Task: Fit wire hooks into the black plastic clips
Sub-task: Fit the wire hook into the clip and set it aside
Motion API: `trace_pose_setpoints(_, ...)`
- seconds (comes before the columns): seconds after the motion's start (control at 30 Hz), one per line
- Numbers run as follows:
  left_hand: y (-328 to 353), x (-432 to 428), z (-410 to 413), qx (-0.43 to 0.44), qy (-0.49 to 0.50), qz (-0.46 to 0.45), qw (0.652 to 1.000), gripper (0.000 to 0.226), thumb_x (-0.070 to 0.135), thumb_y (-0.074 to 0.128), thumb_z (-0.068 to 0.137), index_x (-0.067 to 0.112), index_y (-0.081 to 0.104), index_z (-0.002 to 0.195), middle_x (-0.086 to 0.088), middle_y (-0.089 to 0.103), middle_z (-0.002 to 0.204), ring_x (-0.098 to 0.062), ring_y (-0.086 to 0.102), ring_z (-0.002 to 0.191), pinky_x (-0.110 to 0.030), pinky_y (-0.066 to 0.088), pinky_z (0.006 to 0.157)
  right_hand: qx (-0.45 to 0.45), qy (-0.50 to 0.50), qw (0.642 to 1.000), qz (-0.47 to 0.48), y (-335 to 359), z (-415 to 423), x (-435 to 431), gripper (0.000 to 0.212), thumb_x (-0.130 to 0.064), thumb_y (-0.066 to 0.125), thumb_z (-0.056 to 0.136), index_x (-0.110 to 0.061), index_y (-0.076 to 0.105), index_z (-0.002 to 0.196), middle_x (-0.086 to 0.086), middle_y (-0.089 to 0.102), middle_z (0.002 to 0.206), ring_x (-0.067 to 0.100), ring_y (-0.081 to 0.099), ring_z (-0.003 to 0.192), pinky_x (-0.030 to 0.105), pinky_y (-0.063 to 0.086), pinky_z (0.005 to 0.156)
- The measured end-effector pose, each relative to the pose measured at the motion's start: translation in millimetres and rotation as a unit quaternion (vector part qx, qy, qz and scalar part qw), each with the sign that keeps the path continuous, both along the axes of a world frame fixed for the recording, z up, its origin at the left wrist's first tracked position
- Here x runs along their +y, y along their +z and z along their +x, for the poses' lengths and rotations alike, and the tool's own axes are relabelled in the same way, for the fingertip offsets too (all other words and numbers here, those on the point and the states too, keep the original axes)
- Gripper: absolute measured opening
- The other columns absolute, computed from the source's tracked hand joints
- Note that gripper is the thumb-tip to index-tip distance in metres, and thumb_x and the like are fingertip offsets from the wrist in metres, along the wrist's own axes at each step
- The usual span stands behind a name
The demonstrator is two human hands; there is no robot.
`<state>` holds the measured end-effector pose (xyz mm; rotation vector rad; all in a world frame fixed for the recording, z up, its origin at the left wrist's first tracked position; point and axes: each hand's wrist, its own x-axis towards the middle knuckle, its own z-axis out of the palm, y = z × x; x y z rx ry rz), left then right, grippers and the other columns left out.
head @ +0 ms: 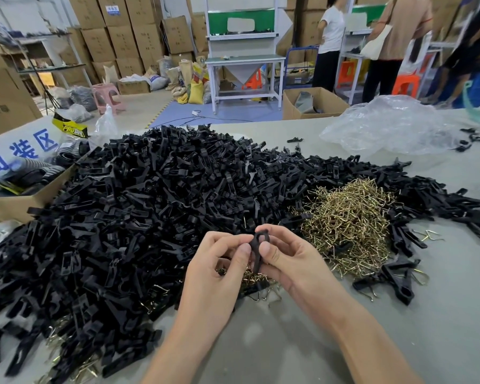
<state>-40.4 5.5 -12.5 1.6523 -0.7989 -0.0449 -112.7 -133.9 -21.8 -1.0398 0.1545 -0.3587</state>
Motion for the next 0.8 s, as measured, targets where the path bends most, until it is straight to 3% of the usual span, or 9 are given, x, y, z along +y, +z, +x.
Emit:
trace_pose_setpoints(0.13,2,3,1,0.006,0.012,0.015,1.000,0.027,0.020,0.057,0.100,0.042,0.067,0.113,0.018,0.071,0.102,-0.004,0.066,0.095,-0.009,0.046,0.076,-0.034,-0.034,0.998,0.051,3,4,2,0.023,-0.009,0.071,0.077,-0.009,0.068,0.099,0.008,0.074,0.096,0.017,0.072,0.091,0.025,0.058,0.081)
trace_pose_setpoints(0.2,-1,7,7,-0.033,0.056,0.065,0.996,0.022,0.027,0.056,0.100,0.040,0.064,0.115,0.022,0.070,0.101,-0.003,0.064,0.097,-0.013,0.047,0.080,-0.037,-0.069,0.993,0.082,5,4,-2,0.027,-0.006,0.068,0.075,-0.004,0.063,0.102,0.011,0.075,0.094,0.017,0.073,0.086,0.024,0.058,0.077)
trace_pose_setpoints(0.3,-7,13,14,-0.220,0.066,0.251,0.940,0.021,0.039,0.056,0.097,0.034,0.066,0.115,0.022,0.062,0.106,-0.007,0.055,0.106,-0.029,0.038,0.096,-0.032,-0.104,0.988,0.112,7,1,-10,0.032,-0.009,0.067,0.077,-0.005,0.063,0.108,0.008,0.075,0.092,0.014,0.073,0.084,0.023,0.058,0.077)
trace_pose_setpoints(0.4,-12,12,14,-0.283,0.058,0.350,0.891,0.031,0.051,0.056,0.092,0.033,0.069,0.114,0.015,0.062,0.103,-0.015,0.057,0.104,-0.035,0.035,0.098,-0.021,-0.122,0.985,0.120,6,-1,-13,0.034,-0.013,0.067,0.079,-0.008,0.068,0.112,0.006,0.074,0.095,0.012,0.071,0.084,0.023,0.058,0.080)
trace_pose_setpoints(0.63,-11,12,16,-0.277,0.041,0.319,0.905,0.004,0.038,0.064,0.094,0.036,0.065,0.096,0.021,0.064,0.091,-0.007,0.057,0.096,-0.028,0.029,0.097,0.001,-0.116,0.985,0.128,8,-1,-12,0.036,-0.014,0.068,0.079,-0.008,0.068,0.115,0.008,0.075,0.097,0.013,0.072,0.086,0.024,0.059,0.079)
trace_pose_setpoints(0.73,-11,12,18,-0.208,0.039,0.270,0.939,0.003,0.037,0.060,0.095,0.037,0.061,0.092,0.030,0.062,0.096,0.009,0.047,0.102,-0.021,0.029,0.099,0.005,-0.116,0.985,0.129,8,-2,-12,0.036,-0.014,0.068,0.080,-0.008,0.068,0.116,0.008,0.076,0.098,0.013,0.073,0.086,0.025,0.059,0.079)
trace_pose_setpoints(0.8,-11,13,20,-0.145,0.046,0.220,0.964,0.008,0.035,0.059,0.095,0.039,0.060,0.088,0.036,0.057,0.101,0.008,0.047,0.100,-0.021,0.036,0.091,0.006,-0.113,0.985,0.131,8,-3,-13,0.036,-0.015,0.069,0.081,-0.009,0.068,0.116,0.008,0.076,0.100,0.014,0.073,0.086,0.026,0.060,0.080)
